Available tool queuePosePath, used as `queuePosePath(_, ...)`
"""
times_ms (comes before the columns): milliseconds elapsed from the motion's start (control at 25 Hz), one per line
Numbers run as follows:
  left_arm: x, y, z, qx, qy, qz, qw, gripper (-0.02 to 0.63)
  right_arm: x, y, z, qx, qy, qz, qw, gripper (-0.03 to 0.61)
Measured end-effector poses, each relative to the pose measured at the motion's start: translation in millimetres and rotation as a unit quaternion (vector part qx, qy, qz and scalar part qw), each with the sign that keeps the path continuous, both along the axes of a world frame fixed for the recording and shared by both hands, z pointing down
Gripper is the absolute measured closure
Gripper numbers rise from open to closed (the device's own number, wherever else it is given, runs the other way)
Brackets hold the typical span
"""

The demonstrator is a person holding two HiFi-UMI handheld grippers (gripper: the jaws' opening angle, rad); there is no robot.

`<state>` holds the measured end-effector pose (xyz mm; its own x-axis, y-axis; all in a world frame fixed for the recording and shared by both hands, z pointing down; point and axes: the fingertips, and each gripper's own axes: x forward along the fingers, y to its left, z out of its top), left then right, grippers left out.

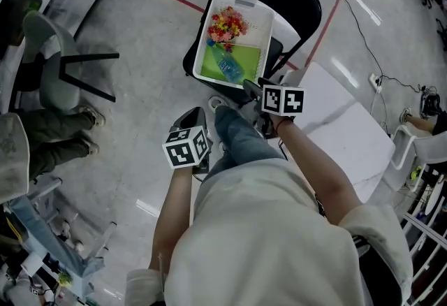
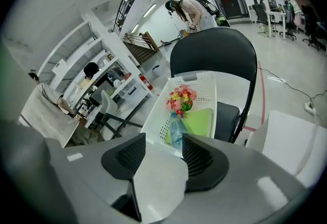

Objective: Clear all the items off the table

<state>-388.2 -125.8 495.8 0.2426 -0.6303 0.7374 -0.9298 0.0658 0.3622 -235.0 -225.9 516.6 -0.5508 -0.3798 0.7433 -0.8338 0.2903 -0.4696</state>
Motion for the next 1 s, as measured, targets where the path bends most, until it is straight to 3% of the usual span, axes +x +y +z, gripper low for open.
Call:
queuePosePath(400,4.3,7.1,-14.8,0.019,-0.006,0.002,0.9998,0.604,-1.2,11.6,-25.9,0.036,0.005,0.004,0.999,0.578)
queuePosePath(1000,23.8,30.1,-32.3,0.046,-0.015,0.019,0.9986,0.604,6.9,59.2,-43.6,0.066,0.002,-0.016,0.998,0.58)
